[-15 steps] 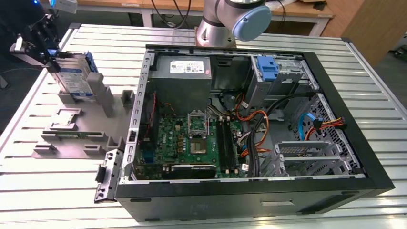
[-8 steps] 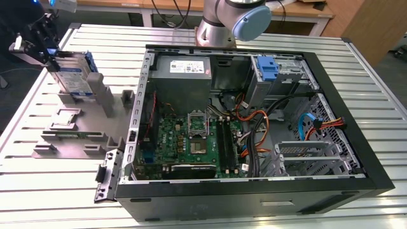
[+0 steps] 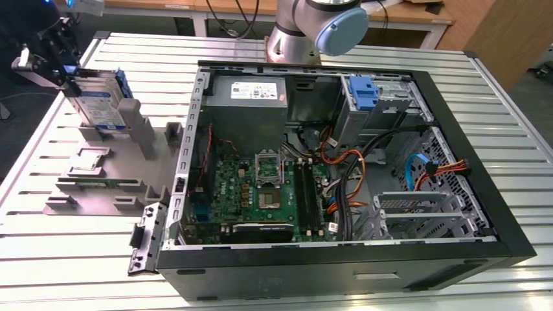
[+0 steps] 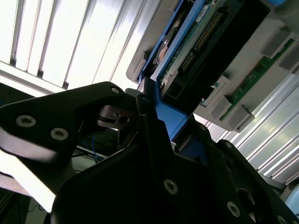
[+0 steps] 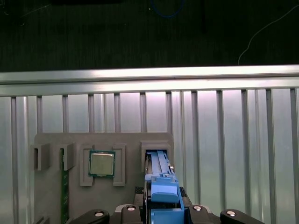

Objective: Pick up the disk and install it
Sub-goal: 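Pick up the disk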

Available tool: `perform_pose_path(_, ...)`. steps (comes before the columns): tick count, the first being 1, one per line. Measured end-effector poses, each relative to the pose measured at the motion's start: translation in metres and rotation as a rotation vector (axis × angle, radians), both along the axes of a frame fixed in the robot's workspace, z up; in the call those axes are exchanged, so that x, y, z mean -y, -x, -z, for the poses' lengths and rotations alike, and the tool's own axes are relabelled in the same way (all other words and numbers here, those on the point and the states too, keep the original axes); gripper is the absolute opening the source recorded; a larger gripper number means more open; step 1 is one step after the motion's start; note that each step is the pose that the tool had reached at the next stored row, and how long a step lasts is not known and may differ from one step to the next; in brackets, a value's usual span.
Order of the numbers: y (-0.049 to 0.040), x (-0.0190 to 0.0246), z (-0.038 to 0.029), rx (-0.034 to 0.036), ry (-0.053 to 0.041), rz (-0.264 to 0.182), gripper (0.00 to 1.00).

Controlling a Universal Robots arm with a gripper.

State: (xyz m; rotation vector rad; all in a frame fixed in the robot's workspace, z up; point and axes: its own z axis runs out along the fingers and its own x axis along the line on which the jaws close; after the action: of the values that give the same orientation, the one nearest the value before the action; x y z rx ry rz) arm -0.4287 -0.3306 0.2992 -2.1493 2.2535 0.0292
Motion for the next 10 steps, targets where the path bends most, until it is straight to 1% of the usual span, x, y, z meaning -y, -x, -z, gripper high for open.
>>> perform_pose_path(4, 0.0000, 0.0000, -0.0009, 0.0001, 0.0000, 0.000, 0.37)
perform_pose_path(10, 0.0000, 0.0000, -0.0045, 0.0001, 0.0000, 0.000, 0.37)
